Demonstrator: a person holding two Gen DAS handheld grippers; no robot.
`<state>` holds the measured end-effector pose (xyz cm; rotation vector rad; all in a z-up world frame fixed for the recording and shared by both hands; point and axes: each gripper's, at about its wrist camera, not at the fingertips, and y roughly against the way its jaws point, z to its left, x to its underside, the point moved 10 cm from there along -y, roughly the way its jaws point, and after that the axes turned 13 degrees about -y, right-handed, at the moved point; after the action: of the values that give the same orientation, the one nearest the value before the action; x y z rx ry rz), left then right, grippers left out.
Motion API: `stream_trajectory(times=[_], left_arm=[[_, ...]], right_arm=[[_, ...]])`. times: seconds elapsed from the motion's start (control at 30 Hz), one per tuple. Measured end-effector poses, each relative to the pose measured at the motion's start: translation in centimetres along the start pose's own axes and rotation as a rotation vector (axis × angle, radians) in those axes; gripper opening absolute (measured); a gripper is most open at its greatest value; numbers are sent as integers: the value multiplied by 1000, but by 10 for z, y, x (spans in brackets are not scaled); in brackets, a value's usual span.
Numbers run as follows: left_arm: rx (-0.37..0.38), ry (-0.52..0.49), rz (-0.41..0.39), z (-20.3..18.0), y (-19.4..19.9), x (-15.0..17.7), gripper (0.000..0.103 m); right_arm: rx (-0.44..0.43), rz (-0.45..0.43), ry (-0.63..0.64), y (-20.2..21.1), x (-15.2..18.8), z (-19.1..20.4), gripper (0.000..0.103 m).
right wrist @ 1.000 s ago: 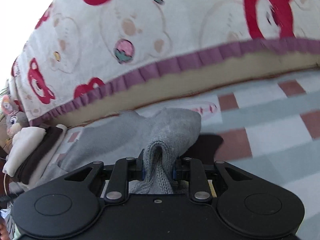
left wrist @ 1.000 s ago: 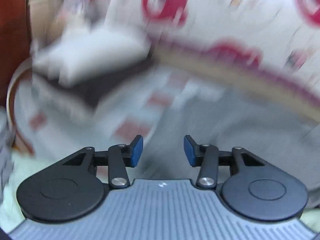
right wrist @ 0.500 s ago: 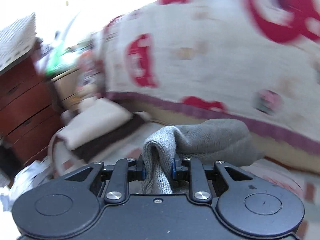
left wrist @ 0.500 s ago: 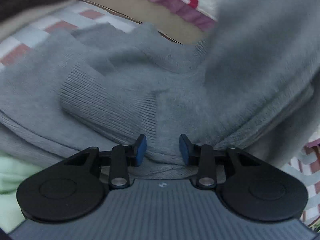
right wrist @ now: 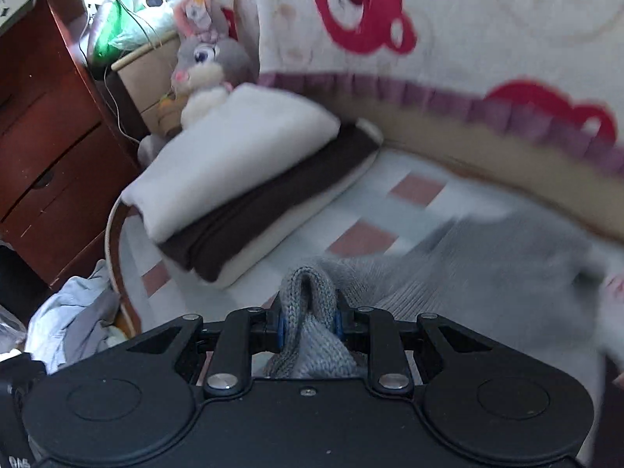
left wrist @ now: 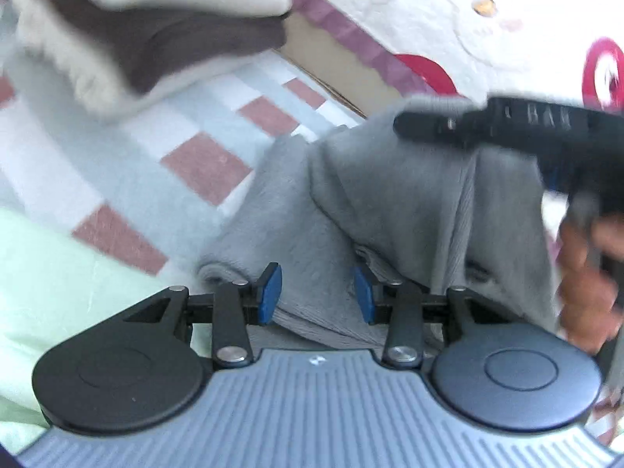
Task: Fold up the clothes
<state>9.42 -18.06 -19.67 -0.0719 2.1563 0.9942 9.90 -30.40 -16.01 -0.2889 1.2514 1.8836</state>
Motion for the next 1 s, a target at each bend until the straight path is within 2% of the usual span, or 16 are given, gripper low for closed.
stream_trajectory(times=[0.13,0.17,0.27,0.37,0.43,0.47,0.5,0.57,0.67,0.77,0.87,1.0], left_arm=[[14,73,11,12,-7,-9,37],[27,92,4,14,-8,-14,39],[61,163,2,23,-12,-20,39],[102,243,30,33,-20,-10,39],[121,281,39,35,-23,-10,39],[122,287,39,35,-23,-11,39],[119,281,38,34,-23,-12,39],[114,271,35,32,-23,-14,39],[106,276,22,32,-17,-15,39],[98,294,-24,36,-1,-19,41],[100,298,-89,37,15,-24,47],[192,332,-118,31,15,-28,58]], right_arm=[[-25,-17,32,-7,18,20,26],[-35,-19,53,-9,23,23,29],[-80,55,142,-9,37,27,34],[-174,3,153,48,36,26,37],[-177,-72,164,94,37,13,51],[-178,-110,170,117,37,6,54],[-147,-142,181,136,40,-4,54],[16,-177,213,159,59,-35,55],[150,-130,169,169,100,-79,55],[190,-86,116,161,129,-101,55],[208,-80,90,147,136,-109,56],[243,-102,95,132,135,-108,58]])
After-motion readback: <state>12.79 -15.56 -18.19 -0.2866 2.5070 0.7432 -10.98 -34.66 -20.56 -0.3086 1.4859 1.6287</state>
